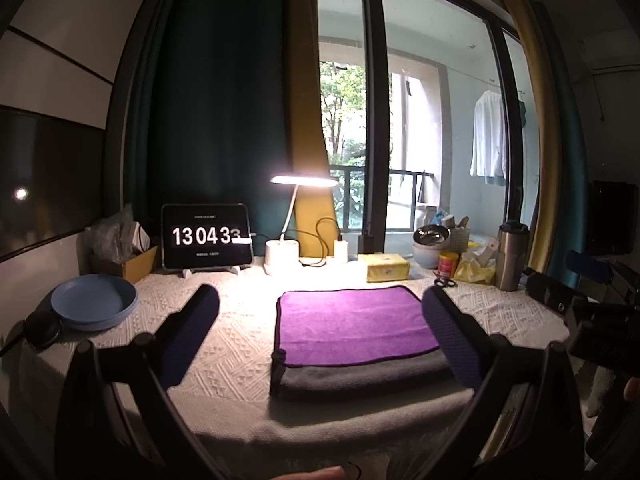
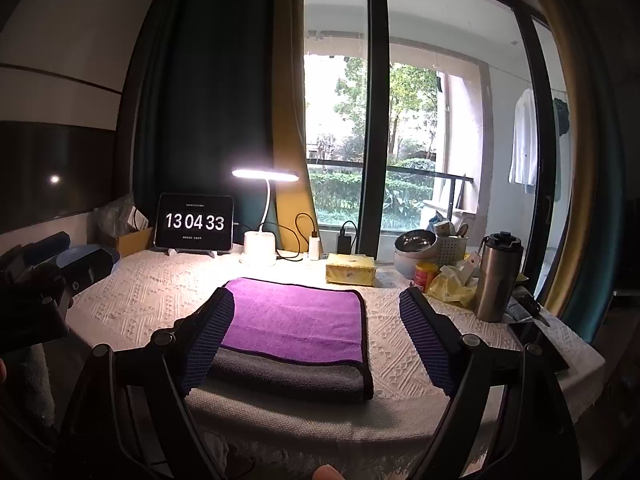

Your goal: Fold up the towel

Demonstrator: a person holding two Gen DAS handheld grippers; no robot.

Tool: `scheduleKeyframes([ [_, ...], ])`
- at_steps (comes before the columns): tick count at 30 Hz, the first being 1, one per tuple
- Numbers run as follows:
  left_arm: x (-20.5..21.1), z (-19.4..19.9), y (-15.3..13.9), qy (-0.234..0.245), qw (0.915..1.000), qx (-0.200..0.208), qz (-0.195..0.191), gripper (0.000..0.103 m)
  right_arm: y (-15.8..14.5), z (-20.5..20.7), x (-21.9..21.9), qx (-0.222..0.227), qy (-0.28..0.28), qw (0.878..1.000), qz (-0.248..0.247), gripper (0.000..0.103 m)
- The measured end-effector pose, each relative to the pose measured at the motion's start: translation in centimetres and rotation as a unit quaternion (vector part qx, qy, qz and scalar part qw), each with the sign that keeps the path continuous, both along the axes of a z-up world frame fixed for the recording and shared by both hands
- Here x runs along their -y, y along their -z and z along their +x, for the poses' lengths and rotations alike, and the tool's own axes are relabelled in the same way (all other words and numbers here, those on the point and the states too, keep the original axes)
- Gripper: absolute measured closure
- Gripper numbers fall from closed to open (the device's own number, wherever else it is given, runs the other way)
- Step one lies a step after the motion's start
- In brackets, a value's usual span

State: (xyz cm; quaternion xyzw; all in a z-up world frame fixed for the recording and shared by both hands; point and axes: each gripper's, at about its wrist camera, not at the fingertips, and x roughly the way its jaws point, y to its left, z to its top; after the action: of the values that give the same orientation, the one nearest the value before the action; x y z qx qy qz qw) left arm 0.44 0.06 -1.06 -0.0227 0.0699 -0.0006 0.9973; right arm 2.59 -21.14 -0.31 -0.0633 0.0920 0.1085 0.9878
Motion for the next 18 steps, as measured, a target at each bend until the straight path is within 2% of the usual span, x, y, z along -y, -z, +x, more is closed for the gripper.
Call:
scheduleKeyframes([
  [18, -0.18, 0.08, -0.11, 0.0, 1.0, -0.001, -0.002, 0.001, 0.3, 0.06, -0.06, -0.003, -0.001, 1.0, 0.0, 0.016],
])
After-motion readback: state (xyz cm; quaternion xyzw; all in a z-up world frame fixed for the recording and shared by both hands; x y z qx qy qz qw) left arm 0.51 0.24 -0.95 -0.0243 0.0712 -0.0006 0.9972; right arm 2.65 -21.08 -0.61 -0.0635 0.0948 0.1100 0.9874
